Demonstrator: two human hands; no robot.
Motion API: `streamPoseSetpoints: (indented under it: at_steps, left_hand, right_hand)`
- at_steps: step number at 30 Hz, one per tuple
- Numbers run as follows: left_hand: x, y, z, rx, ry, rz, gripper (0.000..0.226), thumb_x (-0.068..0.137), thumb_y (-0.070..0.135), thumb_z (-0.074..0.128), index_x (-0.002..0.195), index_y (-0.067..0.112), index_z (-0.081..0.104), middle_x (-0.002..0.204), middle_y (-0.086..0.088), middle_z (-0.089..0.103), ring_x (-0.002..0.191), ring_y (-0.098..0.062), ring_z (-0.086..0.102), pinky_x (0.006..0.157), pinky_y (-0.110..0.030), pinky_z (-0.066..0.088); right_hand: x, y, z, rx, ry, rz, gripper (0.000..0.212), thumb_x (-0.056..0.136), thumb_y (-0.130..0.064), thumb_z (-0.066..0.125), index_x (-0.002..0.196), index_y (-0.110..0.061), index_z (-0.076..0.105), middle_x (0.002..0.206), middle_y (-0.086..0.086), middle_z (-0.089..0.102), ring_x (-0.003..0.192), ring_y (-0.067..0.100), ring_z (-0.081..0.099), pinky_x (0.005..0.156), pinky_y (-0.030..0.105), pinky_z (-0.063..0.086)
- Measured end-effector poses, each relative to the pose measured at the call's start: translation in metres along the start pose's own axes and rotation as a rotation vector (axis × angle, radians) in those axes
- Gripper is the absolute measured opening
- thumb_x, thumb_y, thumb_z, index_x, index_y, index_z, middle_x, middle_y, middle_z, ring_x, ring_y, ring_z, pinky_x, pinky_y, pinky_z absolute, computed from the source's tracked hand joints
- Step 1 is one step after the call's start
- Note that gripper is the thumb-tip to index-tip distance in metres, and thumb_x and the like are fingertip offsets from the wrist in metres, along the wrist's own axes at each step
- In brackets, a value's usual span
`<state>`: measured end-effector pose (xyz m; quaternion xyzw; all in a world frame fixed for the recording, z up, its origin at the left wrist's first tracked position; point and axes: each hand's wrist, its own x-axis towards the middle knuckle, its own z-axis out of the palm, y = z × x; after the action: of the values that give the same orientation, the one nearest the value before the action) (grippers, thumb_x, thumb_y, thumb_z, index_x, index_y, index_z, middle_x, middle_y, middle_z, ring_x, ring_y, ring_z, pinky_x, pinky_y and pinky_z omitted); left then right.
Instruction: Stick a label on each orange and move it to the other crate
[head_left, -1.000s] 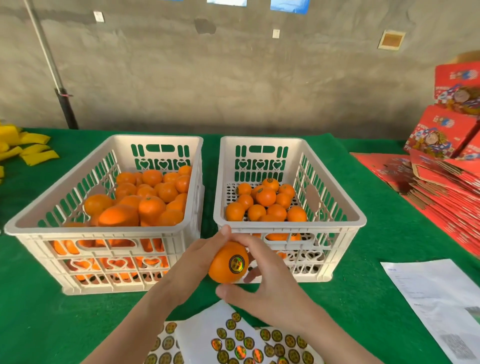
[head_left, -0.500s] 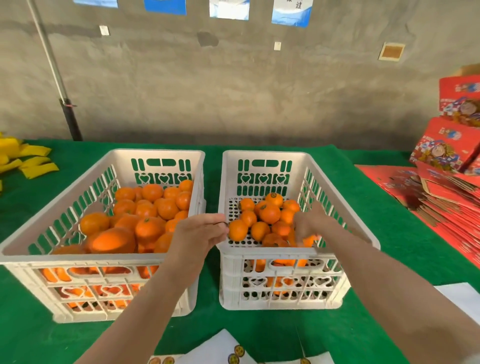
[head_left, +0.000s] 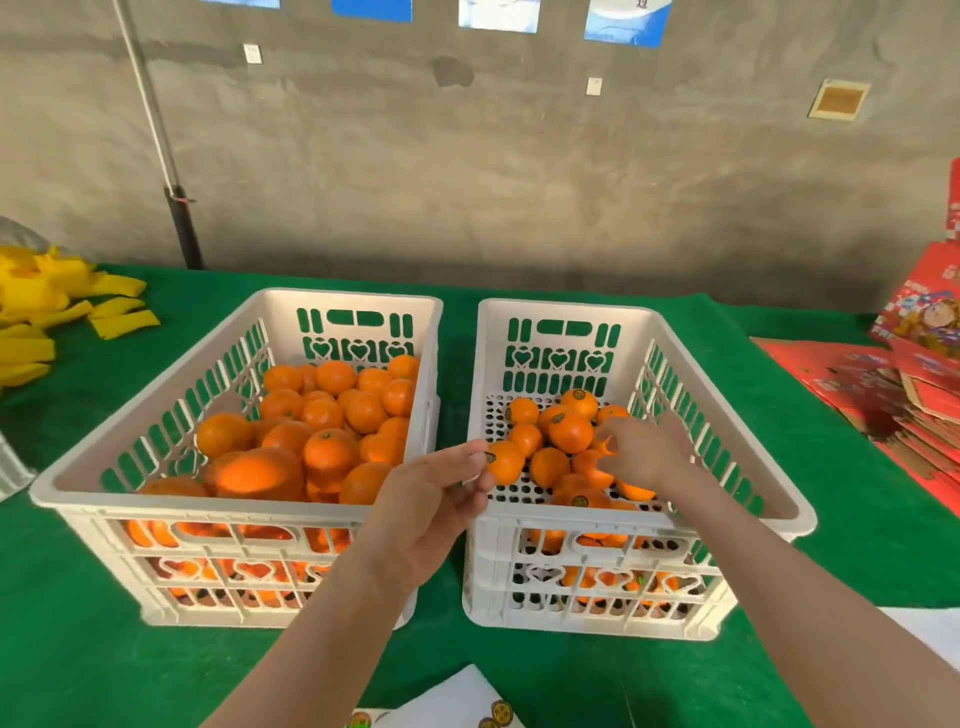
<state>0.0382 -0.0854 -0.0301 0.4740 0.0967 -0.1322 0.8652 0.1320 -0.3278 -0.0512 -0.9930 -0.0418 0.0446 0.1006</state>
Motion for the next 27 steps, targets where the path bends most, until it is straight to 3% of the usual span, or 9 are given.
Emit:
streamPoseSetpoints:
  at_steps: [2, 4, 6, 9, 16, 18, 21, 24, 27]
  left_hand:
    - [-0.003, 0.002, -0.002, -0.086, -0.02, -0.038, 0.019, 0.085, -0.002, 0.059, 0.104, 0.001, 0.063, 0.061, -0.006, 0.062, 0.054, -0.012, 0.06, 0.05, -0.02, 0.051]
    - [-0.004, 0.003, -0.004, -0.132, -0.03, -0.05, 0.017, 0.086, -0.001, 0.057, 0.101, 0.002, 0.064, 0.061, -0.006, 0.061, 0.053, -0.012, 0.059, 0.048, -0.019, 0.05]
    - [-0.007, 0.003, -0.006, -0.155, -0.044, -0.051, 0.015, 0.087, -0.001, 0.055, 0.094, 0.003, 0.068, 0.062, -0.007, 0.062, 0.053, -0.012, 0.058, 0.047, -0.018, 0.049]
    - [-0.011, 0.005, -0.01, -0.176, -0.077, -0.054, 0.022, 0.089, 0.0, 0.054, 0.083, 0.005, 0.074, 0.064, -0.007, 0.063, 0.053, -0.011, 0.057, 0.047, -0.017, 0.049]
    - [-0.015, 0.009, -0.024, -0.094, -0.026, 0.073, 0.022, 0.091, 0.0, 0.054, 0.105, 0.009, 0.068, 0.081, -0.004, 0.072, 0.062, -0.013, 0.064, 0.053, -0.02, 0.052]
    - [-0.008, 0.019, -0.037, 0.114, 0.113, 0.232, 0.028, 0.091, 0.0, 0.054, 0.107, 0.018, 0.067, 0.09, 0.004, 0.073, 0.075, -0.016, 0.068, 0.059, -0.022, 0.053]
    - [0.018, 0.046, -0.067, 0.887, 0.417, 0.525, 0.041, 0.087, -0.002, 0.059, 0.121, 0.021, 0.058, 0.118, 0.005, 0.062, 0.088, -0.015, 0.064, 0.066, -0.022, 0.053]
    - [0.043, 0.077, -0.095, 1.564, 0.348, 0.337, 0.057, 0.082, 0.003, 0.061, 0.135, 0.017, 0.044, 0.121, -0.002, 0.055, 0.099, -0.019, 0.057, 0.074, -0.028, 0.051]
    - [0.056, 0.086, -0.11, 1.832, 0.111, 0.141, 0.051, 0.08, 0.014, 0.069, 0.126, 0.016, 0.048, 0.093, 0.006, 0.051, 0.08, -0.01, 0.051, 0.055, -0.016, 0.035]
  right_hand:
    - [-0.026, -0.034, -0.013, 0.485, 0.336, -0.14, 0.008, 0.09, -0.018, 0.062, 0.088, -0.021, 0.068, 0.087, -0.013, 0.066, 0.085, 0.008, 0.06, 0.065, 0.009, 0.043]
    - [-0.054, -0.071, -0.019, 0.732, 0.282, -0.378, 0.018, 0.089, -0.016, 0.064, 0.083, -0.032, 0.068, 0.082, -0.016, 0.069, 0.081, 0.001, 0.062, 0.068, 0.009, 0.044]
    - [-0.073, -0.096, -0.014, 0.711, 0.228, -0.507, 0.02, 0.088, -0.014, 0.065, 0.085, -0.033, 0.068, 0.081, -0.011, 0.069, 0.078, 0.004, 0.063, 0.07, 0.018, 0.049]
    - [-0.08, -0.113, -0.005, 0.761, 0.296, -0.49, 0.013, 0.084, -0.008, 0.068, 0.082, -0.021, 0.07, 0.073, -0.006, 0.066, 0.07, 0.008, 0.06, 0.066, 0.021, 0.049]
    - [-0.079, -0.136, 0.008, 0.682, 0.419, -0.482, 0.022, 0.085, -0.001, 0.064, 0.072, -0.018, 0.059, 0.069, -0.005, 0.06, 0.065, 0.011, 0.056, 0.062, 0.023, 0.047]
    - [-0.076, -0.138, 0.008, 0.674, 0.448, -0.471, 0.024, 0.086, -0.001, 0.062, 0.073, -0.02, 0.056, 0.07, -0.006, 0.059, 0.067, 0.011, 0.056, 0.062, 0.024, 0.046]
    - [-0.07, -0.137, 0.006, 0.732, 0.446, -0.458, 0.021, 0.087, -0.001, 0.061, 0.076, -0.017, 0.057, 0.073, -0.006, 0.058, 0.07, 0.007, 0.055, 0.066, 0.019, 0.046]
    - [-0.065, -0.136, 0.005, 0.731, 0.434, -0.445, 0.016, 0.088, -0.003, 0.062, 0.078, -0.015, 0.059, 0.076, -0.006, 0.059, 0.073, 0.006, 0.055, 0.069, 0.019, 0.047]
    - [-0.062, -0.135, 0.007, 0.728, 0.4, -0.412, 0.016, 0.089, -0.005, 0.062, 0.081, -0.019, 0.057, 0.08, -0.009, 0.058, 0.076, 0.003, 0.056, 0.071, 0.018, 0.047]
